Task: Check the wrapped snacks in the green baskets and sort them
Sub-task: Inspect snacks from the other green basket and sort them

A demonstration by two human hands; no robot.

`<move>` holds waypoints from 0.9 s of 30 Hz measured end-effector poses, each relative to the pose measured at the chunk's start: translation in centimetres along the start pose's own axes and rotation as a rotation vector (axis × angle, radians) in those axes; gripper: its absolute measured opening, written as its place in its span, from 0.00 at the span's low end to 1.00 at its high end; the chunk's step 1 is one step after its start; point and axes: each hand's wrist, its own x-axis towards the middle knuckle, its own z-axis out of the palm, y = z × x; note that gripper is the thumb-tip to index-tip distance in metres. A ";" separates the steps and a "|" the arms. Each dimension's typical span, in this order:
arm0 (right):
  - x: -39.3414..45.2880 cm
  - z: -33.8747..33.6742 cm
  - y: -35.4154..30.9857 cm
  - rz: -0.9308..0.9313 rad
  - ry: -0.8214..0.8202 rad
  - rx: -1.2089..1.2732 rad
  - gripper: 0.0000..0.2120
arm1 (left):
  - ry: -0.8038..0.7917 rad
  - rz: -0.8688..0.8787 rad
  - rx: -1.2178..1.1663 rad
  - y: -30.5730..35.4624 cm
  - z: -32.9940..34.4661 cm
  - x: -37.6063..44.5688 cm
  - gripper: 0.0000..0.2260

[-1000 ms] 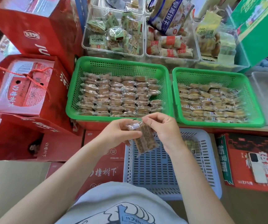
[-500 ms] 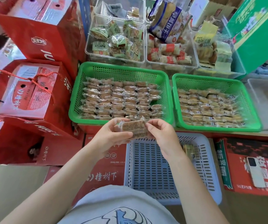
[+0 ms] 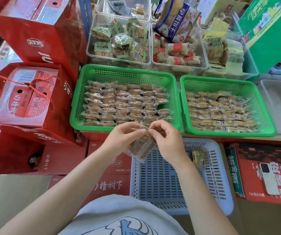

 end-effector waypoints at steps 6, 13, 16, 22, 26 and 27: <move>0.3 -0.3 0.4 0.038 -0.037 0.032 0.08 | 0.019 -0.023 -0.143 0.3 -0.2 0.5 0.07; 0.9 -0.8 1.4 0.149 -0.165 0.286 0.08 | -0.125 -0.080 -0.265 0.0 0.5 1.7 0.10; 1.3 -1.2 2.2 0.175 -0.150 0.275 0.06 | -0.116 -0.069 -0.253 -0.4 0.7 2.5 0.09; 2.9 -2.6 3.1 0.302 -0.309 0.090 0.14 | 0.038 -0.052 -0.110 -0.8 1.4 5.0 0.07; 4.7 -3.6 3.0 0.273 -0.263 -0.094 0.16 | 0.184 0.000 0.048 -0.3 2.4 7.3 0.11; 5.3 -4.1 3.1 0.252 -0.196 -0.101 0.12 | 0.229 0.060 0.196 -0.4 2.4 8.1 0.13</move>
